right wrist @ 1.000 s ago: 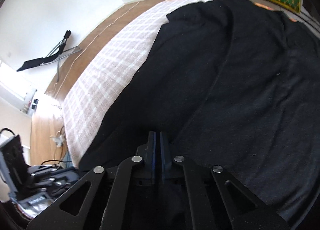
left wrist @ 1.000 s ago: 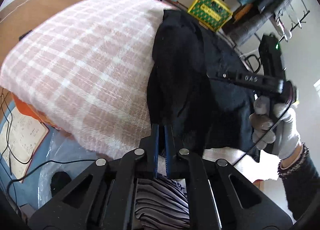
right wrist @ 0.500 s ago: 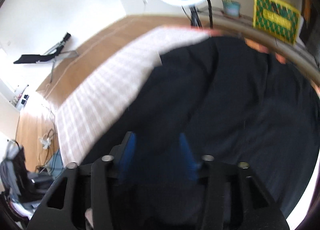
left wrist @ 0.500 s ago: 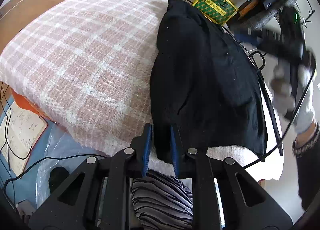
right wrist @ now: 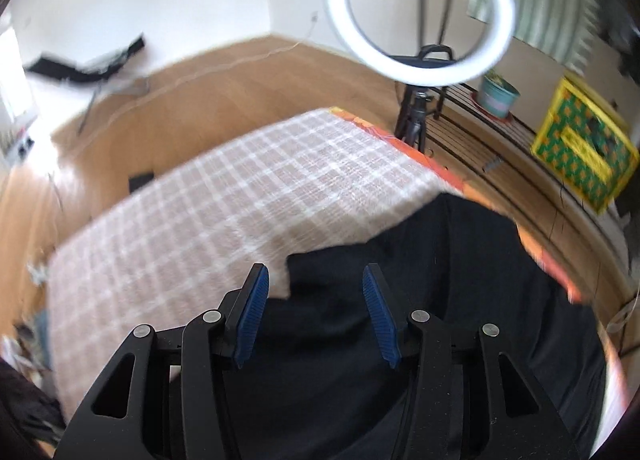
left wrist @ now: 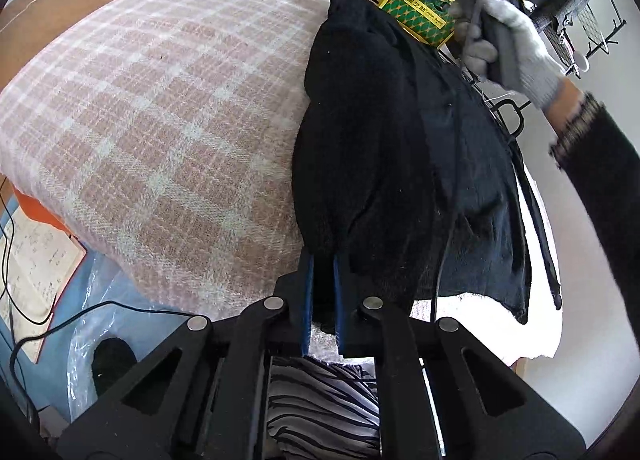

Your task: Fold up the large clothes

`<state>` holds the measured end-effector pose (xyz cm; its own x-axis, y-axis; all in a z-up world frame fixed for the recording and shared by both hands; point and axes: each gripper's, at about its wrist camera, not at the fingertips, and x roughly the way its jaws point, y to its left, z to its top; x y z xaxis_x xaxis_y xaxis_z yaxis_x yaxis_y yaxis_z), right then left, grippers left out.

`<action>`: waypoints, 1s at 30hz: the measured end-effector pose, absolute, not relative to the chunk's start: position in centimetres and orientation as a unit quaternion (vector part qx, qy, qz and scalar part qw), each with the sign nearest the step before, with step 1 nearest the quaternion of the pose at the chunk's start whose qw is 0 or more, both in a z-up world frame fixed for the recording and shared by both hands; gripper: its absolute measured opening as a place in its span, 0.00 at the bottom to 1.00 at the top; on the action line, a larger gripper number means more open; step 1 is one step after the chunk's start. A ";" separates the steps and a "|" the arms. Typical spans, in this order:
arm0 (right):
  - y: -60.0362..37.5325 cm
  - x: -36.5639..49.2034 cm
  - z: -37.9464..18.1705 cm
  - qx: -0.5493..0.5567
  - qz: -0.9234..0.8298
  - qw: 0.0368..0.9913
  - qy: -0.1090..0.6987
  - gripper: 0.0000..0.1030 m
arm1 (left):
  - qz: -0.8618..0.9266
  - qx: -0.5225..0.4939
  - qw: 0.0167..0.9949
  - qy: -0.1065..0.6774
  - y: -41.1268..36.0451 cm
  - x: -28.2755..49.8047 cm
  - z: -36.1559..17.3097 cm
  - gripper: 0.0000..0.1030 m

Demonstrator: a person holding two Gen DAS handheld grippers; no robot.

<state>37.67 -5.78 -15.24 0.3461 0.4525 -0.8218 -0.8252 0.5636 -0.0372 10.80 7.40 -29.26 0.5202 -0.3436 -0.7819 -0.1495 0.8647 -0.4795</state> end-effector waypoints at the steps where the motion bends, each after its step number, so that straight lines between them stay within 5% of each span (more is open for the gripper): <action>1: -5.3 37.7 -15.6 -0.241 0.409 0.782 0.403 0.47 | -0.059 -0.255 0.833 0.487 7.5 10.8 -29.3 0.06; 10: -3.0 38.4 -20.1 -0.330 0.427 0.743 0.396 0.43 | -0.059 -0.251 0.836 0.485 7.5 11.0 -29.2 0.06; 12: -3.3 38.5 -20.9 -0.344 0.417 0.740 0.400 0.00 | -0.059 -0.259 0.834 0.484 7.7 10.9 -29.2 0.06; 22: -6.3 40.8 -17.5 -0.274 0.416 0.775 0.389 0.00 | -0.066 -0.256 0.843 0.469 7.2 10.8 -27.8 0.05; 25: -5.7 40.4 -17.4 -0.289 0.443 0.750 0.397 0.20 | -0.066 -0.255 0.842 0.471 7.0 10.9 -27.9 0.05; 27: -4.9 39.2 -17.5 -0.313 0.456 0.743 0.376 0.64 | -0.066 -0.257 0.840 0.473 7.2 10.9 -28.1 0.05; 30: -3.1 38.1 -18.1 -0.356 0.468 0.728 0.353 0.66 | -0.065 -0.261 0.837 0.477 7.3 10.9 -28.4 0.05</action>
